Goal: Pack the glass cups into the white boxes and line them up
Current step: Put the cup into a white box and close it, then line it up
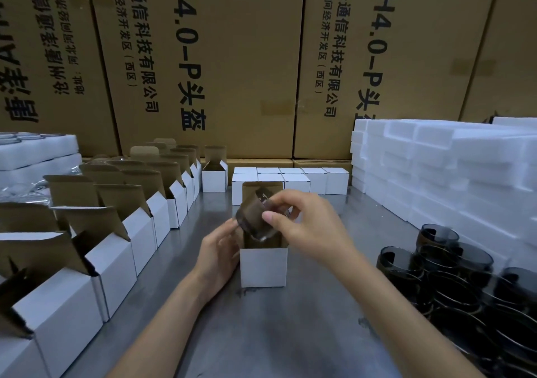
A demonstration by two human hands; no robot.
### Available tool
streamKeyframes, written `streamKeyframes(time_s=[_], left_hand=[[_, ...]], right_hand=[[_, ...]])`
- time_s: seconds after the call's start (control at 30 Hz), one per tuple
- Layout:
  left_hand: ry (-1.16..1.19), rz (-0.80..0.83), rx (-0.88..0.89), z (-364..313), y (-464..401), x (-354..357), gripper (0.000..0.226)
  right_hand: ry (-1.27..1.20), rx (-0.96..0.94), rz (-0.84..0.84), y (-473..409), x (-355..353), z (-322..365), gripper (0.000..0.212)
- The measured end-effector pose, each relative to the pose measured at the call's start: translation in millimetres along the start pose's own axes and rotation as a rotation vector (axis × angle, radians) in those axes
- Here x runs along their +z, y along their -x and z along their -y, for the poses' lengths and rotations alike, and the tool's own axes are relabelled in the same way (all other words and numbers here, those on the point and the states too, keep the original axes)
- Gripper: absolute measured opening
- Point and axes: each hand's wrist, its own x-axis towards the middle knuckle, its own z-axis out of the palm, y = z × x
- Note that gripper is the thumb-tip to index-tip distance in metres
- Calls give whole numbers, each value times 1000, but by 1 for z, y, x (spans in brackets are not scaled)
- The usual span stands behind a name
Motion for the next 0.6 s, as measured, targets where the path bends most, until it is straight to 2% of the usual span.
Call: streamKeyframes(time_s=[0.07, 0.17, 0.6], left_hand=[[-13, 15, -3, 0, 1, 0, 56], [-45, 40, 7, -1, 2, 1, 61], [-90, 79, 20, 3, 0, -1, 66]], right_hand=[[274, -58, -50, 4, 10, -8, 12], [551, -155, 20, 10, 25, -22, 26], [527, -105, 124, 11, 37, -35, 31]])
